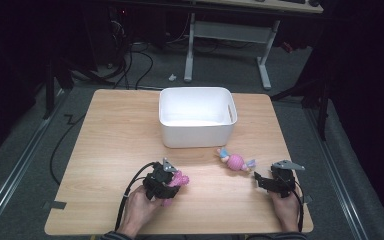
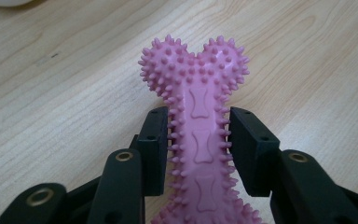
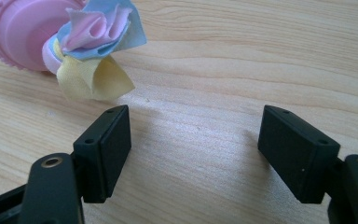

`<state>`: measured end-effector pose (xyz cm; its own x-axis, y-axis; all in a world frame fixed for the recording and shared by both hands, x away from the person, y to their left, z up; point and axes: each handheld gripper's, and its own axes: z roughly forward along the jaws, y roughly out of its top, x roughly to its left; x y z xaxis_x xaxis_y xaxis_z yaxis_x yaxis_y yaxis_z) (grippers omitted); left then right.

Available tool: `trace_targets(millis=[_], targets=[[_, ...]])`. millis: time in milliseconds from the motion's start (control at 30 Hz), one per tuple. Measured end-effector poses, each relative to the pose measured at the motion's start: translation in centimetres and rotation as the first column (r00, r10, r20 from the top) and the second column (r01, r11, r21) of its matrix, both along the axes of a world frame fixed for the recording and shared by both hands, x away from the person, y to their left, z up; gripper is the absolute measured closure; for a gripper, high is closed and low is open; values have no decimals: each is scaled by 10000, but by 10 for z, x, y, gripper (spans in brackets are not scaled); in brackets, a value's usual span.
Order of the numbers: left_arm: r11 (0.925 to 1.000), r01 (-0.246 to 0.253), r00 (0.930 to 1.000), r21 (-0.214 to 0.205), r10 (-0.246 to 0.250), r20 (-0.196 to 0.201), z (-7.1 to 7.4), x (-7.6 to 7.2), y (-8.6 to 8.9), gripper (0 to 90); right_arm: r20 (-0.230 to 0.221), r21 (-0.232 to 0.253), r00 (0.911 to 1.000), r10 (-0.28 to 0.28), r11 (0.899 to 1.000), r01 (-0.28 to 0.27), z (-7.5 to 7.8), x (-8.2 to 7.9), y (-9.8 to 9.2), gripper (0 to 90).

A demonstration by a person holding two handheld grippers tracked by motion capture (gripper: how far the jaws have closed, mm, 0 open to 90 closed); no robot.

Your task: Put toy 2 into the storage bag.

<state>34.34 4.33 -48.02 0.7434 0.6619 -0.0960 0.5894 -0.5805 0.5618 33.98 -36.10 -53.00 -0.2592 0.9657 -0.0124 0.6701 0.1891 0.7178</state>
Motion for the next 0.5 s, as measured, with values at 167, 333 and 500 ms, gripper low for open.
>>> trace_targets(millis=[167, 333, 500], targets=[[9998, -21, 10000, -217, 21, 27, 7, 2, 3, 589, 5, -4, 10000, 4, 10000, -4, 0, 0, 0, 258], [9993, 27, 9998, -384, -20, 182, 16, 5, 6, 589, 2, -4, 10000, 0, 10000, 0, 0, 0, 0, 257], [9993, 217, 9995, -296, -210, 248, 25, 8, 10, 589, 1, -13, 10000, 18, 10000, -18, 0, 0, 0, 257]])
